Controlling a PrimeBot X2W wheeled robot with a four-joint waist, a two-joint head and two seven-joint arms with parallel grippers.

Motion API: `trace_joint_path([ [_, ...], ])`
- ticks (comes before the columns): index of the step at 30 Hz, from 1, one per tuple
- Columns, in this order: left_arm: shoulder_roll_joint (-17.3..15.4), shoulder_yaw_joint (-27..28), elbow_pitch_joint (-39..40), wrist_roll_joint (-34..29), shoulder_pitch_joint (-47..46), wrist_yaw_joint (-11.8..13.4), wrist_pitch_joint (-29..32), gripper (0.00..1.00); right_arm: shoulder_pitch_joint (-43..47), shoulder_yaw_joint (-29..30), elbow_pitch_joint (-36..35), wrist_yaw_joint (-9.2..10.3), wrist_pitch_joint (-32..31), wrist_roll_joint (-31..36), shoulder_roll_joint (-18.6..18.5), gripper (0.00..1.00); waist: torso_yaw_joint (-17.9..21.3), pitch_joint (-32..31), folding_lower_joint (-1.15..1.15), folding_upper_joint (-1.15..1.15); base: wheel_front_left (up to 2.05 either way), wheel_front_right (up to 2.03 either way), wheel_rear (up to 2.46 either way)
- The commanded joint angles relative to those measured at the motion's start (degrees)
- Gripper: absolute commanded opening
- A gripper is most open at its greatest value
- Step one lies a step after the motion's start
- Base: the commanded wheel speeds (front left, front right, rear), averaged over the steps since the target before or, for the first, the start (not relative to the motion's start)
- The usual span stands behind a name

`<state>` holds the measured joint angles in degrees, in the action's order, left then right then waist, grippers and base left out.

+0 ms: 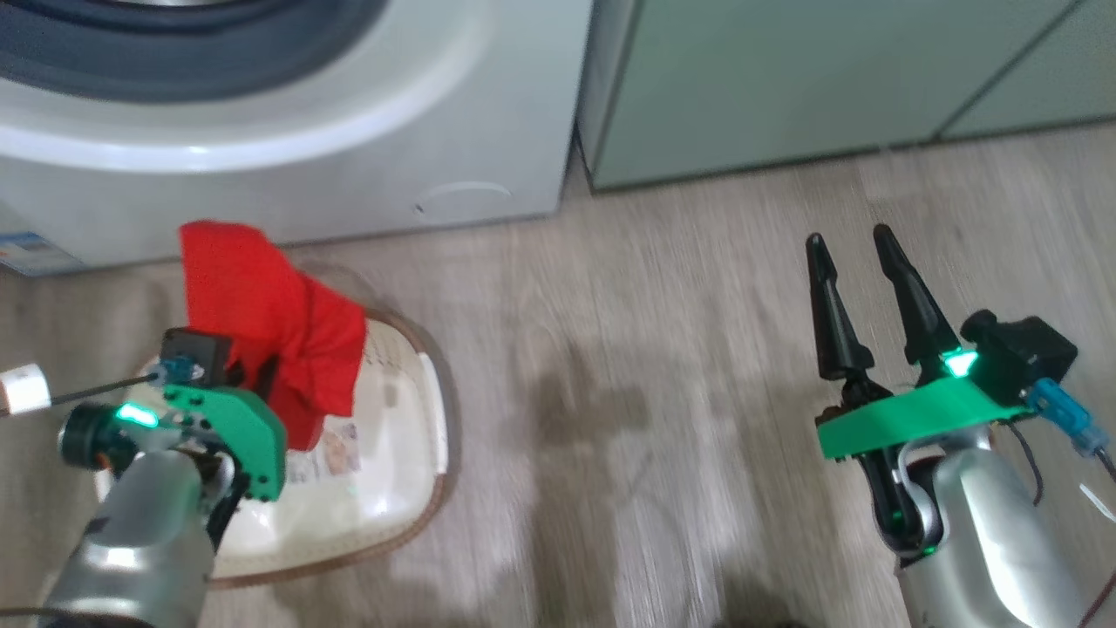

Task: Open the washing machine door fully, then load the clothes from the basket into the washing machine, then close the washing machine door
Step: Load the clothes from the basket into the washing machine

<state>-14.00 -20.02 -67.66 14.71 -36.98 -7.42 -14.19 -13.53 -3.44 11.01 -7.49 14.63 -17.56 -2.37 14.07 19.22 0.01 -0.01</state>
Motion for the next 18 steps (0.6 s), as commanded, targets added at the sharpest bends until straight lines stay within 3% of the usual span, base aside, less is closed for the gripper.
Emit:
trace_joint_path([
  [1, -1.16, 2.47, 6.49, 0.11, 1.96, 1.18, -0.78, 0.00, 1.06, -0.40, -1.30, 0.00, 0.37, 0.60, -0.51, 1.00, -3.13, -5.78, -0.01, 0.01, 0.00, 0.00, 0.00],
  [8, 1.01, 4.13, 19.45, -1.33, 8.42, 4.30, -0.80, 0.00, 3.59, 0.27, 0.09, 0.00, 0.37, 1.57, -0.51, 1.00, -5.10, -11.39, -0.01, 0.01, 0.00, 0.00, 0.00],
  [18, 3.57, 7.49, 34.76, -2.12, 17.97, 6.16, -0.80, 0.00, 6.36, 1.05, 0.98, 0.00, 0.37, 2.08, -0.51, 1.00, -6.84, -16.62, -0.01, 0.01, 0.00, 0.00, 0.00],
])
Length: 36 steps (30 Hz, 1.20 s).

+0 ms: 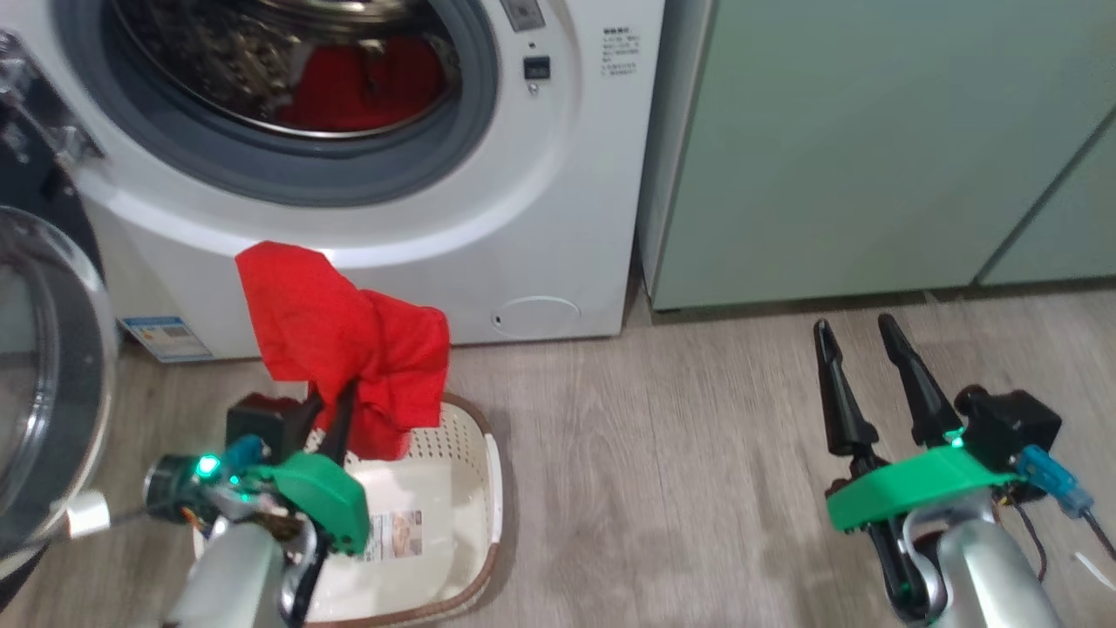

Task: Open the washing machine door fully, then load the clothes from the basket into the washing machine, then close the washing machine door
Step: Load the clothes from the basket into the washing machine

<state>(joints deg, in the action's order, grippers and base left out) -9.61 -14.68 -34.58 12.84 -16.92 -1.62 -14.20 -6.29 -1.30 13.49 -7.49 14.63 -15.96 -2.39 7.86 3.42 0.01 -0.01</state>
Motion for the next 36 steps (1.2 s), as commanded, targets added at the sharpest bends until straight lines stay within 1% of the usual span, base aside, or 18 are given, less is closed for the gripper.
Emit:
trace_joint_path([
  [1, -0.07, 3.05, 5.19, -0.28, 0.11, 0.52, -0.79, 0.00, -0.28, -0.91, -1.45, 0.00, 0.37, 0.62, -0.49, 1.00, -0.96, -1.69, -0.01, 0.01, 0.00, 0.00, 0.00],
  [2, -0.07, 3.05, 5.19, -0.28, 0.11, 0.52, -0.79, 0.00, -0.28, -0.91, -1.45, 0.00, 0.37, 0.62, -0.49, 1.00, -0.96, -1.69, -0.01, 0.01, 0.00, 0.00, 0.00],
  [6, 1.62, 4.72, 12.51, -0.75, 4.42, 0.66, -0.79, 0.00, 0.81, -0.25, -1.82, 0.00, 0.37, 0.77, -0.49, 1.00, -1.64, -2.70, -0.01, 0.01, 0.00, 0.00, 0.00],
  [12, 4.35, 7.35, 22.04, -0.89, 10.19, -0.69, -0.79, 0.00, 2.26, 0.27, -2.51, 0.00, 0.37, 0.92, -0.49, 1.00, -2.43, -3.67, -0.01, 0.01, 0.00, 0.00, 0.00],
  [18, 6.01, 9.52, 28.07, -1.38, 13.63, -2.09, -0.80, 0.00, 3.09, 0.54, -2.70, 0.00, 0.37, 1.33, -0.49, 1.00, -2.96, -4.32, -0.01, 0.01, 0.00, 0.00, 0.00],
  [25, 6.58, 9.84, 28.69, -2.83, 15.10, -3.28, -0.80, 0.00, 2.97, 0.26, -2.63, 0.00, 0.37, 1.42, -0.49, 1.00, -3.18, -4.77, -0.01, 0.01, 0.00, 0.00, 0.00],
  [36, 6.71, 10.75, 28.61, -2.73, 14.04, -4.00, -0.80, 0.00, 2.76, -0.03, -2.84, 0.00, 0.37, 0.67, -0.49, 1.00, -3.09, -3.80, -0.01, 0.01, 0.00, 0.00, 0.00],
])
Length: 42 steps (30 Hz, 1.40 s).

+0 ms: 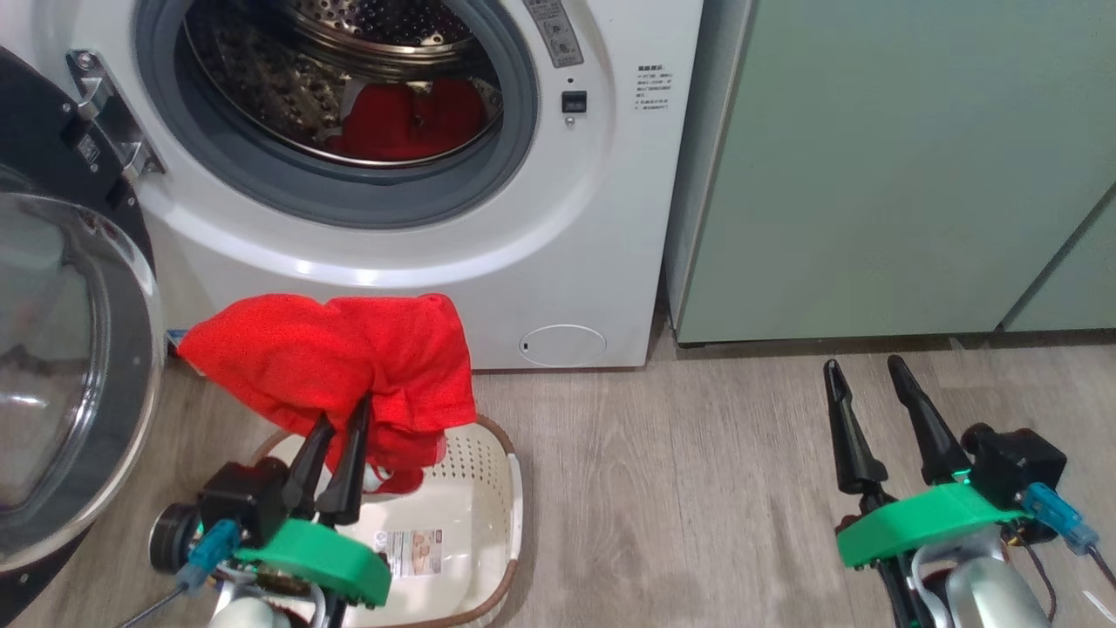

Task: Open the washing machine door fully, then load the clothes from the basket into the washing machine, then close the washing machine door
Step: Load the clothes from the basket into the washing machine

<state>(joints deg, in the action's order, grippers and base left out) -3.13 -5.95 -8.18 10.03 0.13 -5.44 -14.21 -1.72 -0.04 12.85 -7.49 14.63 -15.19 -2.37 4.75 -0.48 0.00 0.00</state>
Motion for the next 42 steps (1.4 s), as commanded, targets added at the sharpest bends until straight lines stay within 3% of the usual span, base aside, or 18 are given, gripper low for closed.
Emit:
trace_joint_path([
  [1, 0.23, 2.12, 2.27, 0.18, -3.15, -0.21, -0.79, 0.00, -1.87, -1.26, -2.24, 0.00, 0.37, -0.16, -0.51, 1.00, 0.05, 0.29, 0.00, 0.00, 0.00, 0.00, 0.00],
  [12, 0.24, 3.27, 2.32, -0.04, -5.37, -0.81, -0.79, 0.00, -3.10, -1.47, -3.00, 0.00, 0.37, -0.57, -0.51, 1.00, 1.24, 4.85, 0.00, 0.00, 0.00, 0.00, 0.00],
  [19, -0.27, 4.99, 2.68, -1.43, -11.61, -1.62, -0.79, 0.00, -6.03, -1.82, -4.62, 0.00, 0.37, -0.57, -0.51, 1.00, 2.82, 13.86, 0.00, 0.00, 0.00, 0.00, 0.00],
  [24, -2.53, 6.10, 2.70, -2.08, -18.37, -1.90, -0.79, 0.00, -8.69, -2.55, -5.67, 0.00, 0.37, -0.87, -0.51, 1.00, 4.68, 21.35, 0.00, 0.00, 0.00, 0.00, 0.00],
  [33, -8.75, 10.87, 0.15, -1.39, -36.61, -2.01, -0.79, 0.00, -11.94, -3.94, -6.82, 0.00, 0.37, -2.90, -0.51, 1.00, 9.50, 32.26, 0.00, 0.00, 0.00, 0.00, 0.00],
  [37, -13.23, 9.08, -2.59, -1.21, -46.06, -2.03, -0.79, 0.00, -13.17, -4.50, -7.44, 0.00, 0.37, -4.50, -0.51, 1.00, 11.31, 36.34, 0.00, 0.00, 0.00, 0.00, 0.00],
  [42, -20.28, 5.03, -11.13, -0.41, -64.18, -2.03, 0.47, 0.00, -15.19, -6.08, -8.27, 0.00, 0.37, -6.75, -0.51, 1.00, 14.14, 41.82, 0.00, 0.00, 0.00, 0.00, 0.00],
])
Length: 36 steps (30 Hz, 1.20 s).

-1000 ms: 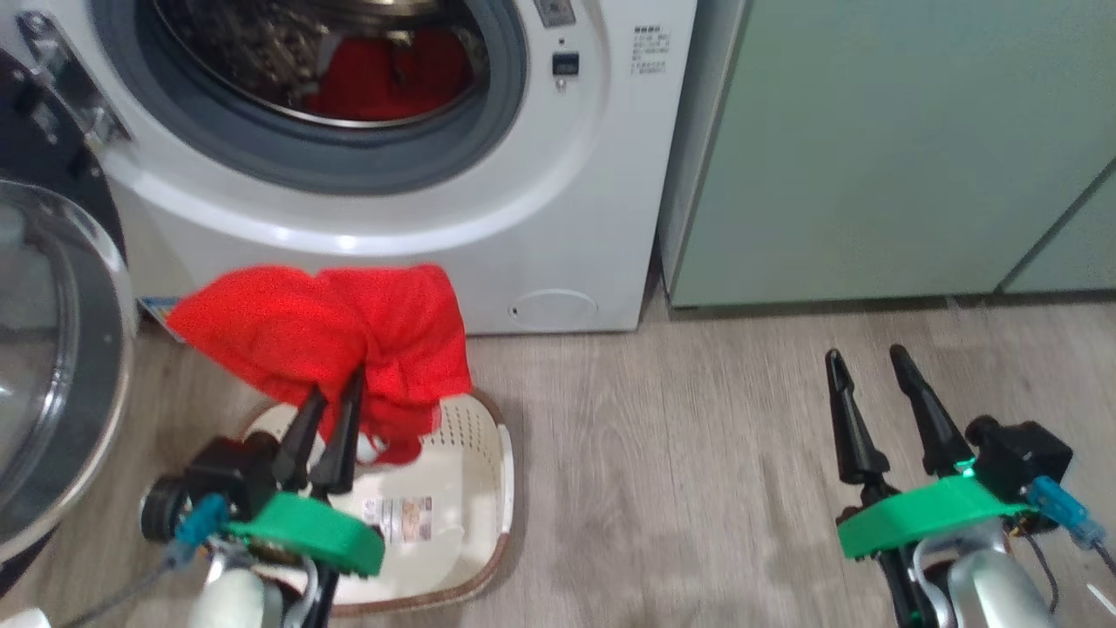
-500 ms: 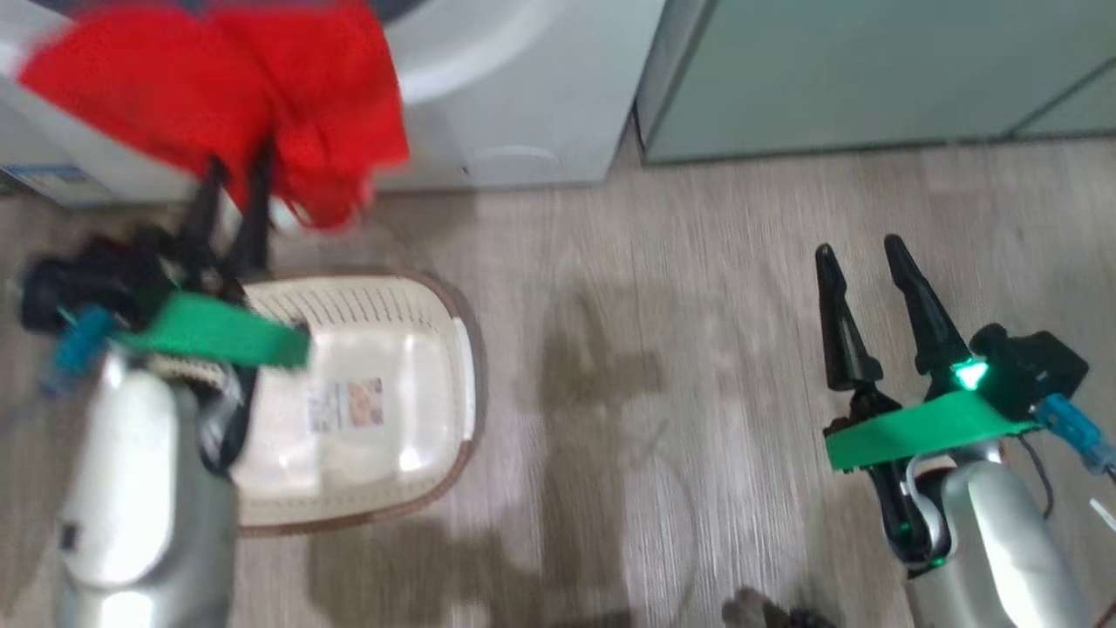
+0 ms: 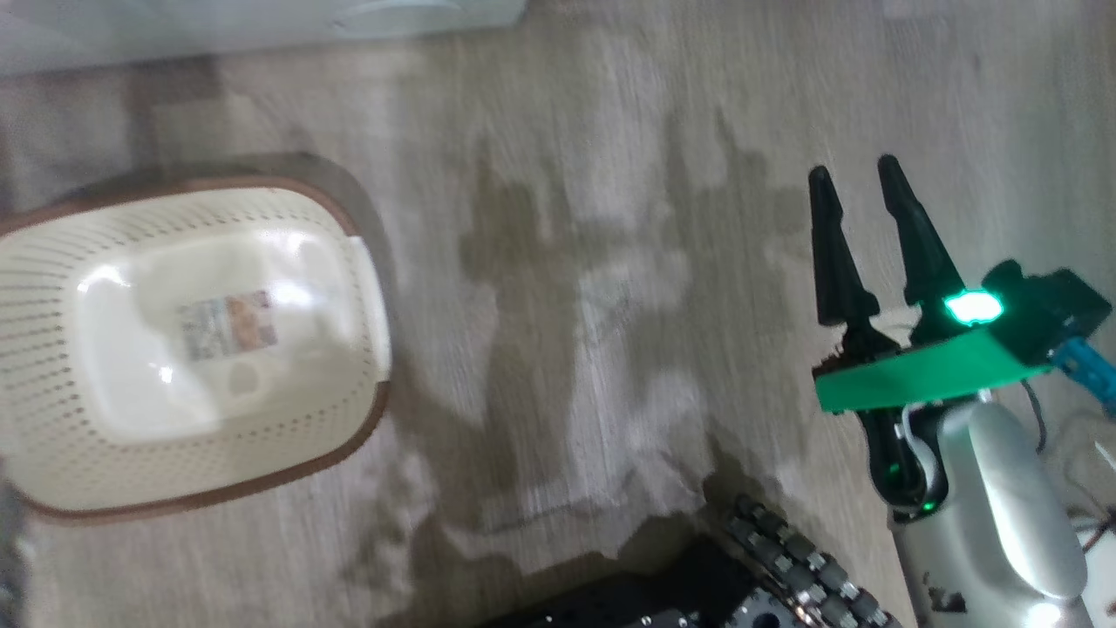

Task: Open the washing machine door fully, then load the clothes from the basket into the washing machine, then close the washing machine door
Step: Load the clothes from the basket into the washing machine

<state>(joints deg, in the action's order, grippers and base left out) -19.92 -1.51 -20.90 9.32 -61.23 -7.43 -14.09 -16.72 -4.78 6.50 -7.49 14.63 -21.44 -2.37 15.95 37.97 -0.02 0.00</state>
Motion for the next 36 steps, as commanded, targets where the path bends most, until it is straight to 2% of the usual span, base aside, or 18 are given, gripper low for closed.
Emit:
trace_joint_path([
  [1, -4.59, -0.67, 0.20, 0.60, -5.51, -0.05, 1.37, 0.00, -0.52, -1.65, -2.02, 0.00, 0.37, -1.05, -0.51, 1.00, 3.53, 4.16, 0.02, 0.00, 0.00, 0.00, 0.00],
  [7, -11.88, -9.30, -7.93, 2.08, -20.95, -0.05, 8.24, 0.00, -2.12, -4.47, -2.38, 0.00, 0.37, -4.48, -0.51, 1.00, 6.90, 8.70, 0.02, 0.00, 0.00, 0.00, 0.00],
  [14, -16.93, -17.37, -15.69, 3.49, -35.27, -0.05, 11.04, 0.00, -3.37, -8.07, -2.41, 0.00, 0.37, -7.75, -0.51, 1.00, 10.48, 11.80, 0.02, 0.00, 0.00, 0.00, 0.00],
  [17, -17.71, -18.38, -18.93, 3.07, -40.72, -0.05, 9.77, 0.00, -3.77, -9.07, -2.49, 0.00, 0.37, -8.87, -0.51, 1.00, 11.77, 12.52, 0.02, 0.00, 0.00, 0.00, 0.00],
  [22, -17.13, -19.87, -24.11, 1.65, -45.71, -0.01, 6.54, 0.00, -3.88, -9.94, -2.48, 0.00, 0.37, -9.71, -0.51, 1.00, 12.66, 12.91, 0.02, 0.00, 0.00, 0.00, 0.00],
  [36, -15.81, -24.37, -35.95, 3.14, -43.61, -0.04, 6.99, 0.00, -3.93, -10.40, -2.35, 0.00, 0.37, -9.75, -0.51, 1.00, 12.88, 13.02, 0.02, 0.00, 0.00, 0.00, 0.00],
])
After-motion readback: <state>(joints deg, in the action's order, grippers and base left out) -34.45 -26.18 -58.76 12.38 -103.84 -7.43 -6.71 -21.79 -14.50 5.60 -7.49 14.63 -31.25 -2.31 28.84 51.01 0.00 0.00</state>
